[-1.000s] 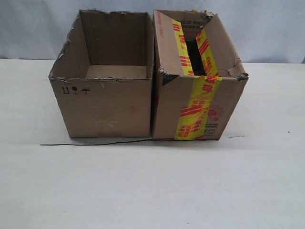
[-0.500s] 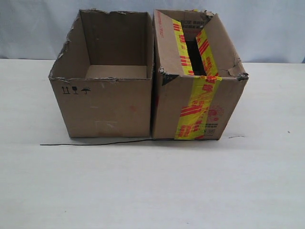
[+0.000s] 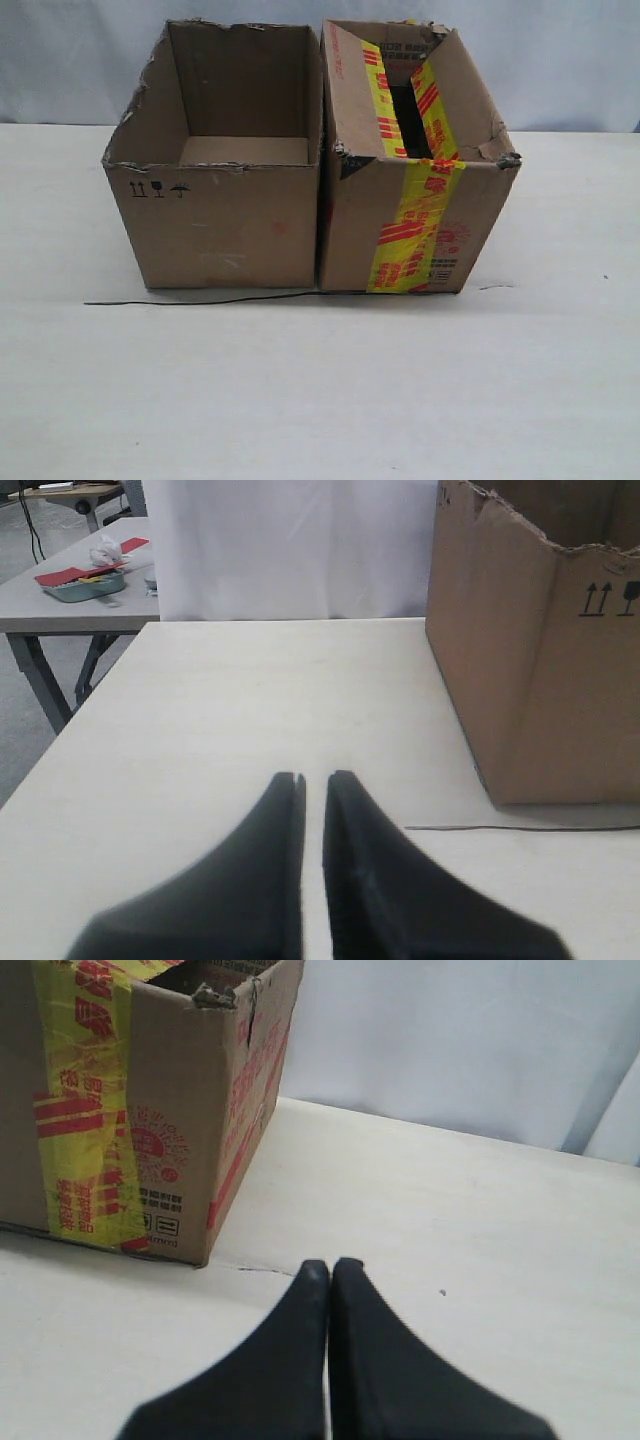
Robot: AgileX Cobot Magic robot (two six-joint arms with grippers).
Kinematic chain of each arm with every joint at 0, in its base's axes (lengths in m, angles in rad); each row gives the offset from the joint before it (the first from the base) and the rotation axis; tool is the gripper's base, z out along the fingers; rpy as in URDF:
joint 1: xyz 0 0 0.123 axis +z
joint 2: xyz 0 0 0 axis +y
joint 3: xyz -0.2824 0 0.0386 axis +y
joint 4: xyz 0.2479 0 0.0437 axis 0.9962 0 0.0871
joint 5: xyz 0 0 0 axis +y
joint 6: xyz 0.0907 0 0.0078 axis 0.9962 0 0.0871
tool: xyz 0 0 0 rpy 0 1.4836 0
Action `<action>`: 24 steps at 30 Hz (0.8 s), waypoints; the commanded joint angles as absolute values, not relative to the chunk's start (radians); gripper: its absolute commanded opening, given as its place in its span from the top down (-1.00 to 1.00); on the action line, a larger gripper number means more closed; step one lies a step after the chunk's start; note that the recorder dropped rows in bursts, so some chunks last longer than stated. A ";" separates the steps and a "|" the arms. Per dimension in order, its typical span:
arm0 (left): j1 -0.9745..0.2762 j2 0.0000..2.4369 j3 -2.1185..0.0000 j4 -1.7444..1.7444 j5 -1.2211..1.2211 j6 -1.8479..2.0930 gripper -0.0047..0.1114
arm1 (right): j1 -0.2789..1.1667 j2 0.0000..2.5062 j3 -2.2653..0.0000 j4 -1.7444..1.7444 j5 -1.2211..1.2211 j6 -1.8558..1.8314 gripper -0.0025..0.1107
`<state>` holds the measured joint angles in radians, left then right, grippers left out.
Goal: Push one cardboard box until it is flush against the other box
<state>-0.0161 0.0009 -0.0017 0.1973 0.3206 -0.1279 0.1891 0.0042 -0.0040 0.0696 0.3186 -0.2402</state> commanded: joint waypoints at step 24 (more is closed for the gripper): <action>-0.024 0.000 0.000 0.190 0.309 -0.132 0.92 | 0.183 0.000 0.000 0.151 0.319 -0.246 0.96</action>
